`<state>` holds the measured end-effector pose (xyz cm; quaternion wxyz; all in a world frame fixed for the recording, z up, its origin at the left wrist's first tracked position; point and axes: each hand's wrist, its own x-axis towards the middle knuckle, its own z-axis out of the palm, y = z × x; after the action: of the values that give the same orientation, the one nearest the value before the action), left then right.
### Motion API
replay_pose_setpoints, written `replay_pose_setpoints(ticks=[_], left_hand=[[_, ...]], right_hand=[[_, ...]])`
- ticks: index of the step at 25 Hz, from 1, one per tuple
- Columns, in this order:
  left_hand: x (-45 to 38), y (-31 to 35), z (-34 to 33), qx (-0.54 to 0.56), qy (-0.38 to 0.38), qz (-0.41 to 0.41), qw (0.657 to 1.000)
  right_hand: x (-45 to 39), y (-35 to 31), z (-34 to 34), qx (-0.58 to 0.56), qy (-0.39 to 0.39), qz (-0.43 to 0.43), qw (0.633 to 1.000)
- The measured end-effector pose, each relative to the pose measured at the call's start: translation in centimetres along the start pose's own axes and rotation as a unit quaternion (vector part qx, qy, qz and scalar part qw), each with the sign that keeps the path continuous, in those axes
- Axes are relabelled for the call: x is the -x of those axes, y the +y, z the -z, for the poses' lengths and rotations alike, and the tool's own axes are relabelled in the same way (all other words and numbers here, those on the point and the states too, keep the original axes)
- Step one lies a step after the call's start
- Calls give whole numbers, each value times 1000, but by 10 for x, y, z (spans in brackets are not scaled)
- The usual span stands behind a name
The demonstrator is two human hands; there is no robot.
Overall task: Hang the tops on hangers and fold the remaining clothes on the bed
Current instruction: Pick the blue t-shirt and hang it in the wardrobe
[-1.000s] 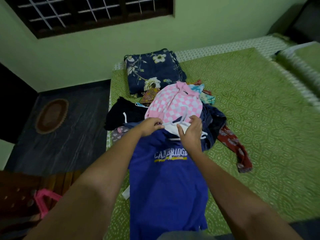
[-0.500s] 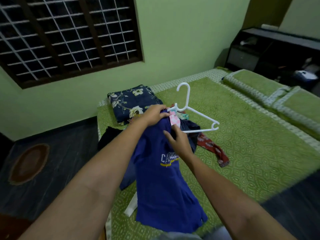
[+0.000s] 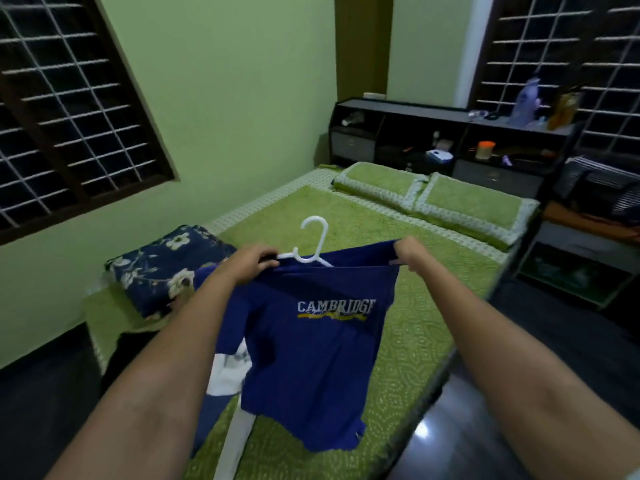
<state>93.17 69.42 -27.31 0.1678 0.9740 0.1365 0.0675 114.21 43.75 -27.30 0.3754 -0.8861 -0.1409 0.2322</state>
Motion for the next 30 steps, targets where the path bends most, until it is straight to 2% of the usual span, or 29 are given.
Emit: replay_pose_setpoints(ticks=[1,3,5,7,9,11,13,15,17,19,21,23,24,27,28,30], left_hand=[[-18,14,-6,-7,6,-12,1000],[-55,44,-10,19,77,-19,997],[-95,76,-6,70,149,-16,986],[-136,111,-1,100,163,-53,980],[-172,146,2,120,148,-108,976],[-205,188,2,147,123,-156,969],[-235,234,-1,166,106,-202,960],[-267,282,-8,173,95,-235,952],[-299,327,-18,185,84,-253,946],[-328,366,-32,195,82,-259,942],[-356,407,-52,202,82,-268,938],[-380,446,-70,211,79,-277,934],[-392,464,-79,220,71,-283,931],[-438,505,-102,263,46,-292,918],[-455,516,-110,281,35,-294,913],[-488,543,-125,314,14,-309,898]], right_hand=[[3,-3,8,9,29,-8,999],[6,-4,27,24,53,1,998],[10,5,58,-39,54,28,997],[9,26,112,-65,148,43,986],[5,53,172,38,274,78,958],[-6,77,227,118,260,143,948],[-21,91,271,158,183,168,956],[-32,104,310,102,102,153,978],[-35,121,351,42,55,133,989],[-38,140,387,25,101,137,985],[-46,160,419,27,228,160,960],[-51,176,444,17,354,174,919],[-52,185,456,-1,379,177,908],[-55,207,496,-17,307,149,940],[-59,216,511,25,295,125,947],[-76,235,540,122,313,76,939]])
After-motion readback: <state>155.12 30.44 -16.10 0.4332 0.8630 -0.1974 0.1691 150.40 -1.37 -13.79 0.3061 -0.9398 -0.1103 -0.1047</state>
